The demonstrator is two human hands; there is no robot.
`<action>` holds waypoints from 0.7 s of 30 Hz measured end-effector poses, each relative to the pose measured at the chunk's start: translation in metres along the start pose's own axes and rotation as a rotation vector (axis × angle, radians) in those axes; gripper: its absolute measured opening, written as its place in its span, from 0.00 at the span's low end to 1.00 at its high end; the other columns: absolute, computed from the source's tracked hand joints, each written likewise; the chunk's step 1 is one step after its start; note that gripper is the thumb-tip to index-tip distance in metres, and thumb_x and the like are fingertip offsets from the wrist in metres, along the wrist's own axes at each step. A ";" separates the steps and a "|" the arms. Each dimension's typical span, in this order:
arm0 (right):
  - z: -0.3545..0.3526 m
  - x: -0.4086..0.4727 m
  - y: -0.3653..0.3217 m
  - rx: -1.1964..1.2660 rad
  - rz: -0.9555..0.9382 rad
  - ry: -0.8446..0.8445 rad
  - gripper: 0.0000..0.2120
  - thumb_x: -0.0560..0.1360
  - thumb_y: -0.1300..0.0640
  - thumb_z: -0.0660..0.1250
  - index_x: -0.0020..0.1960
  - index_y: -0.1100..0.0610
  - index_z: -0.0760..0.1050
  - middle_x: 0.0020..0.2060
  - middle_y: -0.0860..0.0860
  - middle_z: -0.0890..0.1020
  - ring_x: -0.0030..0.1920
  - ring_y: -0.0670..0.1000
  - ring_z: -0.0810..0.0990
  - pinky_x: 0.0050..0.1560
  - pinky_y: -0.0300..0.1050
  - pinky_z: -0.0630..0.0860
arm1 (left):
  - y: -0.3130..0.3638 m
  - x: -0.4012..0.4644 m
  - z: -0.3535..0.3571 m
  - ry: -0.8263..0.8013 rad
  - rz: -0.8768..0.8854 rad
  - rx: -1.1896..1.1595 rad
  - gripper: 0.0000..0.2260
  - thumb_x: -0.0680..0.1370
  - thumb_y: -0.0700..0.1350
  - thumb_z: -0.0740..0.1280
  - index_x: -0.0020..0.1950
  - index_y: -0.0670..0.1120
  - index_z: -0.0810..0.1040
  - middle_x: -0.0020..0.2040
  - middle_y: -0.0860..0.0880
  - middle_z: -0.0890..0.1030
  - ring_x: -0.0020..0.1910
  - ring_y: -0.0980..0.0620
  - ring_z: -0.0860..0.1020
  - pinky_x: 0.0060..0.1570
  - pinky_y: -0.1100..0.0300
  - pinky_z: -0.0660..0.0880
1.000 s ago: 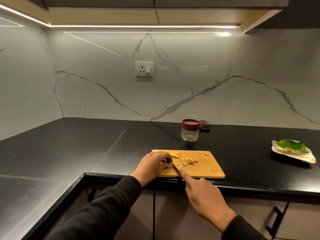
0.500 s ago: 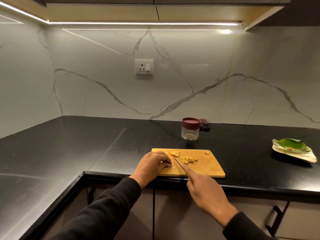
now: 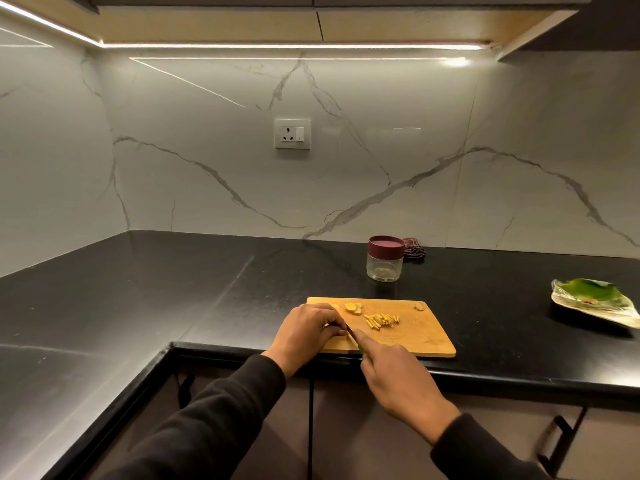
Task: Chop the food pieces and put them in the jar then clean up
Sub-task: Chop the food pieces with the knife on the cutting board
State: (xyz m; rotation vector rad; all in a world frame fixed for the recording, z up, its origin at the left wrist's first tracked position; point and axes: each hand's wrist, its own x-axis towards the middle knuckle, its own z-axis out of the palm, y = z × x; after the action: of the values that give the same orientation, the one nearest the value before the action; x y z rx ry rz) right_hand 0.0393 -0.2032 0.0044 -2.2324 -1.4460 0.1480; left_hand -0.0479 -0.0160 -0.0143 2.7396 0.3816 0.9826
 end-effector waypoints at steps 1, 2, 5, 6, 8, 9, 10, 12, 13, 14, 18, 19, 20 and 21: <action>-0.001 0.001 -0.001 -0.006 -0.002 0.001 0.26 0.85 0.50 0.54 0.81 0.41 0.52 0.43 0.46 0.80 0.39 0.45 0.78 0.40 0.38 0.75 | 0.000 0.000 0.000 0.001 -0.003 0.002 0.05 0.78 0.48 0.72 0.51 0.51 0.86 0.49 0.55 0.85 0.47 0.59 0.80 0.51 0.72 0.73; -0.002 0.003 -0.001 -0.017 -0.002 0.003 0.26 0.85 0.50 0.54 0.81 0.41 0.52 0.44 0.46 0.79 0.40 0.45 0.78 0.41 0.39 0.76 | 0.000 0.000 0.000 0.003 -0.002 0.003 0.05 0.78 0.48 0.72 0.51 0.51 0.86 0.49 0.55 0.85 0.47 0.59 0.81 0.51 0.72 0.74; -0.004 0.006 -0.005 -0.066 0.001 0.004 0.25 0.85 0.50 0.53 0.81 0.41 0.52 0.47 0.47 0.80 0.44 0.45 0.78 0.47 0.43 0.79 | 0.000 0.000 0.000 0.004 0.004 0.003 0.05 0.77 0.48 0.72 0.51 0.51 0.86 0.49 0.55 0.85 0.47 0.59 0.81 0.52 0.69 0.76; -0.005 0.008 -0.005 -0.079 0.002 0.002 0.25 0.85 0.50 0.53 0.81 0.41 0.52 0.48 0.47 0.80 0.45 0.45 0.78 0.48 0.44 0.79 | 0.000 0.000 0.000 0.003 0.005 0.004 0.05 0.77 0.48 0.72 0.51 0.51 0.86 0.49 0.55 0.85 0.47 0.58 0.81 0.53 0.68 0.77; -0.005 0.008 -0.006 -0.090 0.001 -0.004 0.25 0.85 0.49 0.53 0.81 0.41 0.52 0.47 0.47 0.80 0.45 0.45 0.78 0.49 0.44 0.79 | 0.000 0.000 0.000 0.002 0.000 0.005 0.05 0.78 0.48 0.72 0.51 0.51 0.86 0.49 0.55 0.85 0.47 0.59 0.81 0.53 0.68 0.77; -0.005 0.008 -0.005 -0.088 -0.001 -0.009 0.25 0.85 0.49 0.54 0.81 0.41 0.52 0.47 0.47 0.80 0.44 0.46 0.78 0.48 0.44 0.79 | 0.000 0.000 0.000 0.005 -0.003 0.006 0.05 0.78 0.48 0.72 0.51 0.51 0.86 0.49 0.55 0.85 0.47 0.59 0.81 0.53 0.67 0.77; -0.005 0.007 -0.005 -0.081 -0.002 -0.012 0.26 0.85 0.49 0.54 0.81 0.41 0.52 0.46 0.47 0.80 0.44 0.46 0.78 0.48 0.44 0.79 | -0.001 -0.001 0.001 0.008 -0.004 0.007 0.05 0.78 0.48 0.72 0.51 0.51 0.86 0.49 0.55 0.85 0.46 0.59 0.81 0.52 0.67 0.77; -0.003 0.003 -0.003 -0.073 0.004 -0.005 0.26 0.85 0.49 0.54 0.81 0.40 0.51 0.45 0.47 0.79 0.43 0.45 0.77 0.47 0.43 0.78 | -0.001 -0.001 0.002 0.009 -0.011 0.004 0.05 0.78 0.49 0.72 0.51 0.51 0.86 0.49 0.55 0.84 0.46 0.60 0.80 0.52 0.69 0.76; -0.002 0.001 -0.002 -0.077 0.007 0.000 0.27 0.85 0.49 0.54 0.81 0.40 0.50 0.45 0.46 0.79 0.43 0.45 0.77 0.47 0.42 0.77 | -0.002 -0.001 0.002 0.010 -0.014 0.004 0.05 0.78 0.48 0.72 0.51 0.51 0.86 0.49 0.55 0.84 0.46 0.60 0.80 0.51 0.71 0.75; -0.002 -0.001 -0.002 -0.082 0.010 -0.001 0.27 0.85 0.49 0.55 0.81 0.40 0.50 0.45 0.46 0.79 0.43 0.45 0.77 0.47 0.42 0.77 | -0.001 0.000 0.002 0.015 -0.013 0.006 0.05 0.78 0.48 0.72 0.51 0.51 0.86 0.49 0.55 0.84 0.46 0.60 0.80 0.51 0.73 0.74; -0.002 -0.011 -0.002 -0.101 0.033 0.002 0.27 0.85 0.49 0.54 0.81 0.40 0.49 0.47 0.46 0.77 0.45 0.46 0.75 0.45 0.42 0.72 | -0.002 -0.001 0.002 0.017 -0.007 -0.006 0.04 0.77 0.48 0.72 0.51 0.51 0.86 0.49 0.55 0.84 0.45 0.60 0.80 0.50 0.72 0.75; -0.003 -0.014 -0.001 -0.112 0.037 0.001 0.27 0.85 0.48 0.54 0.81 0.39 0.48 0.47 0.46 0.76 0.45 0.46 0.74 0.45 0.42 0.71 | -0.002 -0.001 0.001 0.015 -0.006 -0.011 0.04 0.77 0.48 0.73 0.51 0.51 0.86 0.49 0.55 0.84 0.45 0.60 0.80 0.50 0.70 0.76; -0.004 -0.018 0.000 -0.129 0.039 0.001 0.27 0.85 0.48 0.54 0.81 0.39 0.48 0.48 0.46 0.77 0.46 0.46 0.74 0.46 0.42 0.72 | -0.001 -0.001 0.001 0.014 -0.007 -0.019 0.04 0.77 0.48 0.73 0.50 0.52 0.85 0.48 0.55 0.84 0.45 0.60 0.80 0.49 0.67 0.78; -0.005 -0.021 0.000 -0.151 0.038 0.001 0.27 0.85 0.48 0.54 0.81 0.39 0.48 0.48 0.46 0.77 0.46 0.46 0.75 0.47 0.42 0.72 | -0.002 0.000 0.001 0.012 -0.010 -0.032 0.04 0.76 0.48 0.74 0.50 0.52 0.85 0.48 0.56 0.84 0.45 0.60 0.81 0.49 0.65 0.79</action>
State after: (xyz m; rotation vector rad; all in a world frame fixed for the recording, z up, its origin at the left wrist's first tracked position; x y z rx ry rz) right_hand 0.0321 -0.2233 0.0051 -2.3805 -1.4584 0.0519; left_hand -0.0477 -0.0145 -0.0159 2.7018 0.3783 0.9937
